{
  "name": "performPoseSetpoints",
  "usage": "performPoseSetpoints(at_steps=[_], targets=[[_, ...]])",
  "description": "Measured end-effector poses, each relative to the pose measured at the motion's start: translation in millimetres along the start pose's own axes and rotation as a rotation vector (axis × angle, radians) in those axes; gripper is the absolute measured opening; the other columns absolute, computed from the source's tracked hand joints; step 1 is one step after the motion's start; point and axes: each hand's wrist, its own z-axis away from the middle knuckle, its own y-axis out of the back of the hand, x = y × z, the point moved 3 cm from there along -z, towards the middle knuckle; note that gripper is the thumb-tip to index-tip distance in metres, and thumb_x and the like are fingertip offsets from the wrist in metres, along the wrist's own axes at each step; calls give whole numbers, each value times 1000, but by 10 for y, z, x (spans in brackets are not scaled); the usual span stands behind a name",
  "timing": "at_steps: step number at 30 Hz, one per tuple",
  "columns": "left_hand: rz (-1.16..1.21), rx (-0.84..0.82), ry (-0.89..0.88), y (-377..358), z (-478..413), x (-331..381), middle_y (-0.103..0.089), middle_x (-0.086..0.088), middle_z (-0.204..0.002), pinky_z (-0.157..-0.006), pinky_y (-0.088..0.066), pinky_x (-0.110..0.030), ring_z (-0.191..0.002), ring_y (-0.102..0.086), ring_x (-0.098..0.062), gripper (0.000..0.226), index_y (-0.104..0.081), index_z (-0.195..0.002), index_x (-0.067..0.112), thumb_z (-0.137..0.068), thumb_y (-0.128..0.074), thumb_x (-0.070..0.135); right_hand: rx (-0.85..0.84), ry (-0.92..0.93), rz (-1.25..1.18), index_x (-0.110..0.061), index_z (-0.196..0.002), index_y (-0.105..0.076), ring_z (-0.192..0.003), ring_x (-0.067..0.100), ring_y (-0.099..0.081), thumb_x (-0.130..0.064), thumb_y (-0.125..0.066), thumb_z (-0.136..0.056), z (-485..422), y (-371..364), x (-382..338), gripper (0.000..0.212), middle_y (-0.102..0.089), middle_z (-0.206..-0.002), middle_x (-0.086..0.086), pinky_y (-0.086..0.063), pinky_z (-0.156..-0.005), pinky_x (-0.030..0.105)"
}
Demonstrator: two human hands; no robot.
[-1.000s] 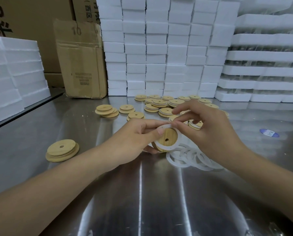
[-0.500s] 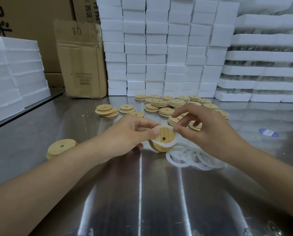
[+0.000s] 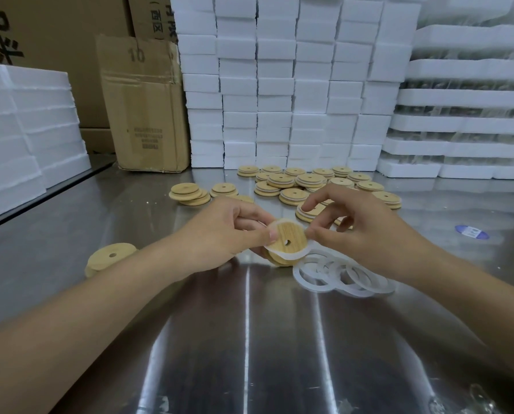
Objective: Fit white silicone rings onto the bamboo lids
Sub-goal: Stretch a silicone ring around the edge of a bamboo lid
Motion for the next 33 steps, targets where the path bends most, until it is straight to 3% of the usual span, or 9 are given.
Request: performPoseSetpoints(at_steps=[4, 9, 13, 18, 22, 25, 29, 33], targets=[[-2, 18, -3, 3, -2, 30, -84, -5, -86, -61, -53, -10, -76, -80, -11, 13, -80, -107, 10, -95, -80, 10, -3, -5, -3, -36, -108, -66, -76, 4, -68, -16, -82, -89, 4, -30, 5, 32, -77, -84, -9, -52, -69, 25], [-62, -44, 68, 60, -12, -6, -84, 0, -93, -73, -53, -27, -86, -82, -16, 13, -79, -109, 19, -96, -80, 22, -102, -37, -64, -34, -112, -64, -73, 4, -69, -14, -83, -90, 7, -8, -11, 36, -80, -82, -6, -51, -66, 15], [-31, -77, 85, 97, -22, -28, -84, -5, -95, -69, -57, -21, -87, -82, -19, 16, -77, -110, 15, -95, -81, 18, -165, -46, -46, -36, -109, -63, -71, 5, -68, -15, -81, -91, 24, -56, -11, 33, -80, -83, -4, -48, -65, 13], [-48, -81, 72, 96, -19, -18, -82, -8, -93, -73, -62, -31, -75, -77, -14, 24, -74, -107, 10, -87, -87, 9, -132, -64, -21, -39, -111, -63, -74, 9, -70, -23, -79, -93, 48, -123, -2, 29, -79, -83, -10, -53, -67, 25], [-153, -116, 27, 48, 8, 40, -79, 1, -100, -77, -59, -35, -64, -68, -10, 37, -79, -111, 27, -79, -94, 15, -94, -71, -75, -39, -113, -63, -77, 10, -70, -19, -81, -90, 57, -119, -35, 36, -79, -86, -9, -56, -61, 32], [-143, -133, -25, -14, 28, 71, -79, 0, -107, -90, -62, -44, -82, -73, -25, 32, -82, -110, 30, -83, -92, 16, -65, -64, -87, -39, -115, -63, -73, 5, -68, -16, -82, -89, 69, -133, -48, 39, -77, -85, -8, -52, -60, 24], [-27, -52, -1, -48, 34, 42, -78, -7, -107, -85, -65, -40, -85, -73, -14, 23, -83, -105, 22, -85, -90, 14, 3, -66, -118, -39, -115, -64, -79, 6, -68, -12, -80, -89, 62, -144, -57, 40, -75, -87, -6, -48, -63, 16], [174, -26, 45, -106, 29, -15, -80, -13, -107, -86, -66, -40, -100, -77, -25, 31, -77, -112, 11, -84, -89, 3, 82, -72, -202, -35, -112, -67, -75, 5, -65, -8, -76, -90, 50, -141, -81, 36, -74, -85, -4, -47, -66, 14]])
